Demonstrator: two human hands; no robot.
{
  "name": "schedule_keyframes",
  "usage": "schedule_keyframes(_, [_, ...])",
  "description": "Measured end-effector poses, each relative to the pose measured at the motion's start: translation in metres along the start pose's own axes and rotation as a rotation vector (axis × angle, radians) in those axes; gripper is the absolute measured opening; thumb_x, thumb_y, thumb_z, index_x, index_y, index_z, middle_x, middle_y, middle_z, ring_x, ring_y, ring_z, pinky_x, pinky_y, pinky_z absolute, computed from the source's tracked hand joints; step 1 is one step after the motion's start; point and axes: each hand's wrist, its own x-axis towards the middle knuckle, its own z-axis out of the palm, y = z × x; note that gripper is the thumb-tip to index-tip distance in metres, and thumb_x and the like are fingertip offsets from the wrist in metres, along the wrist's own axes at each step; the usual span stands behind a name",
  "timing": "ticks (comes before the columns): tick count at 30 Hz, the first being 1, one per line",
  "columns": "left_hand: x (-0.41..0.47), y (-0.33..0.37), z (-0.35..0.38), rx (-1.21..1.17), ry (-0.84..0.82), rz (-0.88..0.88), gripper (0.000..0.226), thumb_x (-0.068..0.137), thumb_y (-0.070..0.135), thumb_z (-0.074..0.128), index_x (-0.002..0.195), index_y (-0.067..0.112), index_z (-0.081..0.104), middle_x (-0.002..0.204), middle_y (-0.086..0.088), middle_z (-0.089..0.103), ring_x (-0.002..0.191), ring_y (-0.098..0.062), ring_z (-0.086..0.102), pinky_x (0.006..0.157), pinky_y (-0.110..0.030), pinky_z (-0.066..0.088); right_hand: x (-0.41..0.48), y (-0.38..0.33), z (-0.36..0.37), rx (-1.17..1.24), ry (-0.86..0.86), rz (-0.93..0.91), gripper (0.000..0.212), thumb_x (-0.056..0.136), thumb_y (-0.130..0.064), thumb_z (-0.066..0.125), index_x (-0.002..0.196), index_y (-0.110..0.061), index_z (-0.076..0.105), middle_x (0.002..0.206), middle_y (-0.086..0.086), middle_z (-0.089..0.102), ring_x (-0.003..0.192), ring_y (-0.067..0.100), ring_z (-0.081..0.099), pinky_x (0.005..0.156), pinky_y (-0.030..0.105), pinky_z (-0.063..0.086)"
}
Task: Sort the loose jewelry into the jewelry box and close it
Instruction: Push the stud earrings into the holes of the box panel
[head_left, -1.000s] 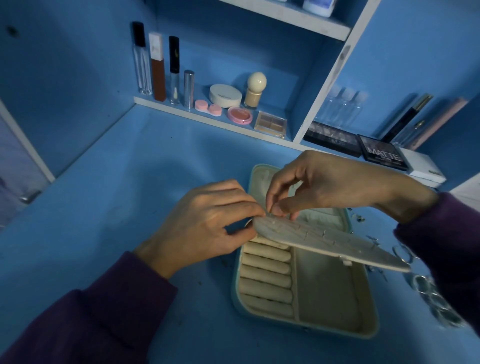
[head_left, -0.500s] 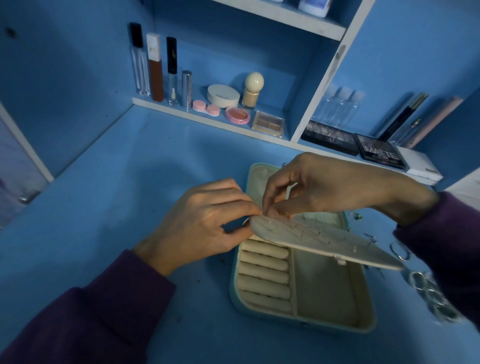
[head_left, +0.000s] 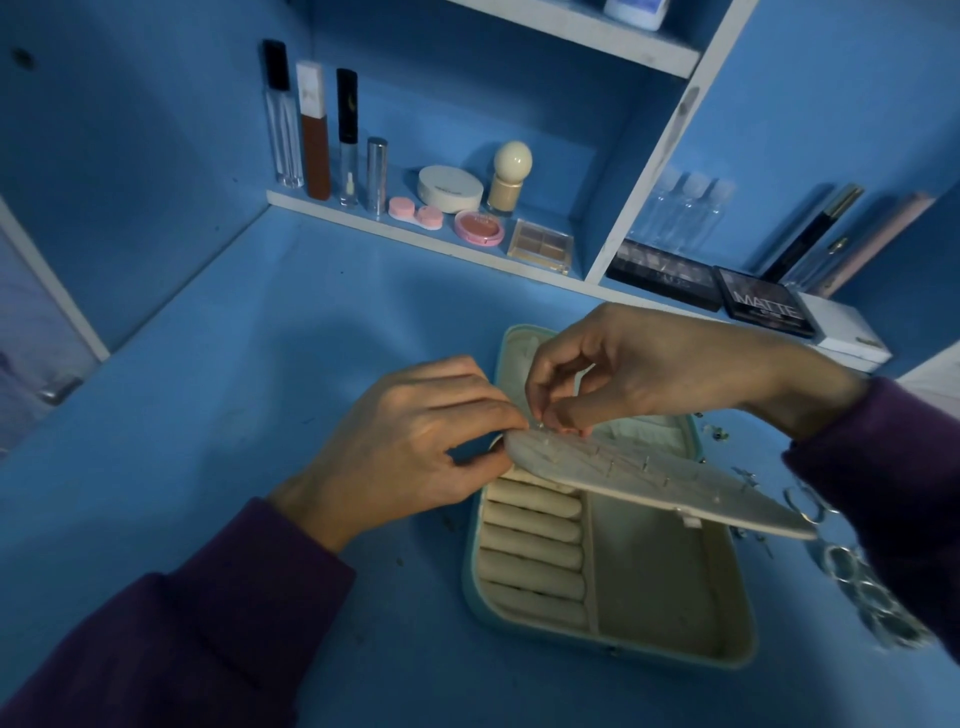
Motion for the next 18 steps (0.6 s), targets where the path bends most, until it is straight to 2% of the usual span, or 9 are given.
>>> schedule_keyframes(6, [-0.0002, 0.0000, -0.0001, 0.004, -0.001, 0.009, 0.004, 0.079, 0.007, 0.075, 0.079, 0.003, 0.074, 0.077, -0.003, 0.070, 0.065, -0.021, 0.059, 0.064, -0.030, 0.050, 0.0021, 0.0002, 0.0037, 0.001, 0.000, 0.012, 0.014, 0.082, 0.001, 0.063, 0.078, -0.011, 0.068, 0.069, -0.010, 0.063, 0.062, 0.006, 0.057, 0.062, 0.015, 0.045])
schedule_keyframes(11, [-0.0002, 0.0004, -0.0001, 0.013, -0.004, 0.013, 0.004, 0.079, 0.007, 0.075, 0.078, 0.003, 0.073, 0.077, -0.003, 0.069, 0.065, -0.021, 0.058, 0.065, -0.029, 0.050, 0.0029, -0.0005, 0.0064, -0.037, 0.003, 0.004, 0.015, 0.082, -0.004, 0.065, 0.073, -0.016, 0.066, 0.065, -0.015, 0.060, 0.061, -0.003, 0.053, 0.062, 0.008, 0.039])
schedule_keyframes(15, [-0.0011, 0.0008, 0.0000, 0.008, -0.001, 0.006, 0.008, 0.082, 0.009, 0.073, 0.077, 0.003, 0.073, 0.076, -0.003, 0.069, 0.065, -0.020, 0.057, 0.064, -0.028, 0.049, 0.0037, 0.0005, 0.0101, -0.096, 0.002, 0.018, 0.010, 0.084, -0.014, 0.067, 0.075, -0.009, 0.065, 0.067, -0.004, 0.059, 0.060, -0.002, 0.050, 0.060, 0.011, 0.041])
schedule_keyframes(18, [-0.0003, 0.0014, -0.0005, -0.003, 0.002, -0.006, 0.005, 0.079, 0.008, 0.075, 0.079, 0.003, 0.073, 0.078, -0.003, 0.069, 0.066, -0.020, 0.058, 0.065, -0.028, 0.050, 0.0018, 0.0005, 0.0072, -0.032, -0.020, 0.029, 0.007, 0.085, -0.008, 0.063, 0.079, -0.010, 0.065, 0.073, -0.001, 0.062, 0.062, 0.004, 0.053, 0.061, 0.018, 0.045])
